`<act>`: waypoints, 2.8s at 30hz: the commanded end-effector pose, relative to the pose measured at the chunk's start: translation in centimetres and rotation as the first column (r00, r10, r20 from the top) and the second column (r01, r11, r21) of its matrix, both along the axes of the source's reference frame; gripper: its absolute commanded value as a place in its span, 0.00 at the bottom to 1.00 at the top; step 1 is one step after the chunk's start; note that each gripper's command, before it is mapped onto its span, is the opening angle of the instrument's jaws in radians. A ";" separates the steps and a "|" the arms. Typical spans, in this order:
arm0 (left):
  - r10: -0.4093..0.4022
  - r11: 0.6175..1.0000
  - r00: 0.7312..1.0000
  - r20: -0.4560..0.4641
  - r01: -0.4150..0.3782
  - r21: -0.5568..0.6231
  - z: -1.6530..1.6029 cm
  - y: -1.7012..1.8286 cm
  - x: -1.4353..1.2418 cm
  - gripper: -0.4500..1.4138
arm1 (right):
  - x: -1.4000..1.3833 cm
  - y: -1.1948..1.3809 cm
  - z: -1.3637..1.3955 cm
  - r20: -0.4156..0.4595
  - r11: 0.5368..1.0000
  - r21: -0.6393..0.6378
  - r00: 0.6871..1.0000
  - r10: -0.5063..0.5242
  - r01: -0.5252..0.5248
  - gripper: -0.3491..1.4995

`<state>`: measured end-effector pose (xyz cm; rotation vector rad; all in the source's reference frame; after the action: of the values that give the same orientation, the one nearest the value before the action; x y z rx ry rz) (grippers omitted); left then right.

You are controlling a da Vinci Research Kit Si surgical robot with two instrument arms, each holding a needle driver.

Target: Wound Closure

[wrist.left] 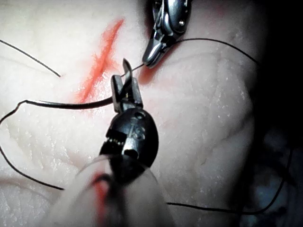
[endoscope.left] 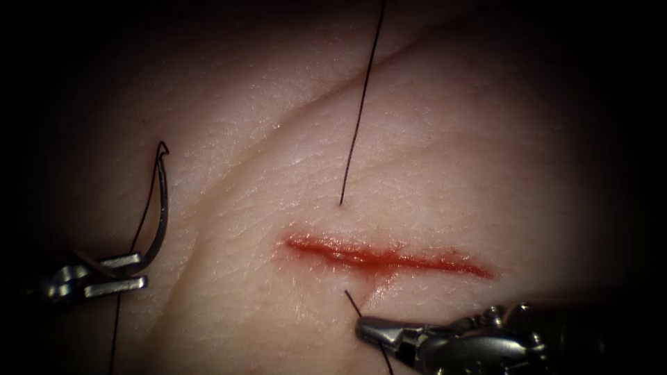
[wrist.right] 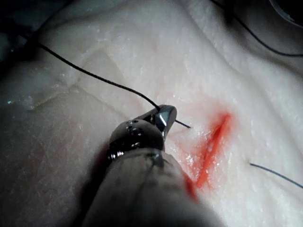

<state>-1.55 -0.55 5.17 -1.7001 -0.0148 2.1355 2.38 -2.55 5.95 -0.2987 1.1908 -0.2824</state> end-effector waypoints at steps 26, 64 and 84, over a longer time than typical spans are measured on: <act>-0.003 1.000 1.000 -0.002 0.003 0.002 0.06 -0.04 -0.11 0.00 | 0.26 -1.20 -1.28 -0.015 0.990 0.030 0.990 -0.138 0.138 0.67; 0.001 1.000 1.000 -0.002 -0.001 -0.002 0.05 -0.10 -0.04 0.00 | 0.32 0.29 0.39 0.040 0.997 0.075 0.999 -0.012 0.009 0.00; -0.003 1.000 1.000 -0.001 0.003 0.003 0.07 -0.08 -0.08 0.00 | 0.03 -1.09 -0.90 -0.061 0.994 0.016 0.992 -0.108 0.109 0.00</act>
<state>-1.59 -0.58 5.20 -1.6965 -0.0124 2.1326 2.34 -3.50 5.06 -0.2334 1.2655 -0.3619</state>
